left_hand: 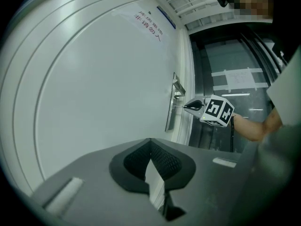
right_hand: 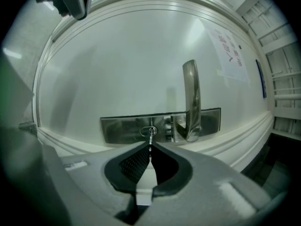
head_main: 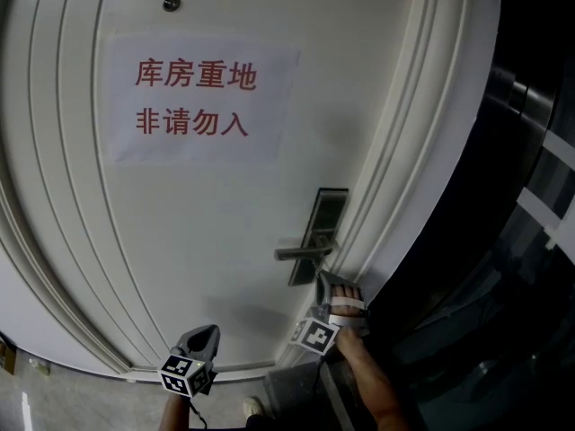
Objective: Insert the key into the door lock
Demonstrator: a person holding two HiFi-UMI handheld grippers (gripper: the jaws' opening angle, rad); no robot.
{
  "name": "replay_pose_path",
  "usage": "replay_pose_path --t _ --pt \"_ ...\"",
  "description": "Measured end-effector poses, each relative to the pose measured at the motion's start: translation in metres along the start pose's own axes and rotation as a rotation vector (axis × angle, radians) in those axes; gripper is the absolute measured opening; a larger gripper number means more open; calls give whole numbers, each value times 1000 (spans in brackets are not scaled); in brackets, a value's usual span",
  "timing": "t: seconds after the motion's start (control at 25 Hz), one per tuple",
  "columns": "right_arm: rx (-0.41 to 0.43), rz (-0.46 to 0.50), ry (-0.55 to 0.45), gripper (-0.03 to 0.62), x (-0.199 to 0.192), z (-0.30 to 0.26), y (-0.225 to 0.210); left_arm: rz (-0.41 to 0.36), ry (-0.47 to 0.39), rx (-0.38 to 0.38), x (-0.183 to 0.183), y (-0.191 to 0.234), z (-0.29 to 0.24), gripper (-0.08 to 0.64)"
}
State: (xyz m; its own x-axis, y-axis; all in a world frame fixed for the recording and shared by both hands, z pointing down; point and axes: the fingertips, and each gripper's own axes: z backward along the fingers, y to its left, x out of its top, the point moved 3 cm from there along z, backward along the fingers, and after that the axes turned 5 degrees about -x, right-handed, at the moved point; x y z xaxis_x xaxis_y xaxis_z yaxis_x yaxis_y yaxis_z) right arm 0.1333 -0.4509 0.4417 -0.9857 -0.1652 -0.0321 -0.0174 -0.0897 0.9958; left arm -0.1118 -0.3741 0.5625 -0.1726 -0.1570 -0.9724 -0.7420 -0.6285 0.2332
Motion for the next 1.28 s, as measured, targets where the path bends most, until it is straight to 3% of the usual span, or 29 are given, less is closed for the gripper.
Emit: replay_pose_path --t 0.92,1.28 --pt "13 -34 42 11 0 -3 0 2 -11 9 2 -1 3 3" --pt "19 -90 60 11 6 -1 -7 3 -14 6 1 -4 4 3"
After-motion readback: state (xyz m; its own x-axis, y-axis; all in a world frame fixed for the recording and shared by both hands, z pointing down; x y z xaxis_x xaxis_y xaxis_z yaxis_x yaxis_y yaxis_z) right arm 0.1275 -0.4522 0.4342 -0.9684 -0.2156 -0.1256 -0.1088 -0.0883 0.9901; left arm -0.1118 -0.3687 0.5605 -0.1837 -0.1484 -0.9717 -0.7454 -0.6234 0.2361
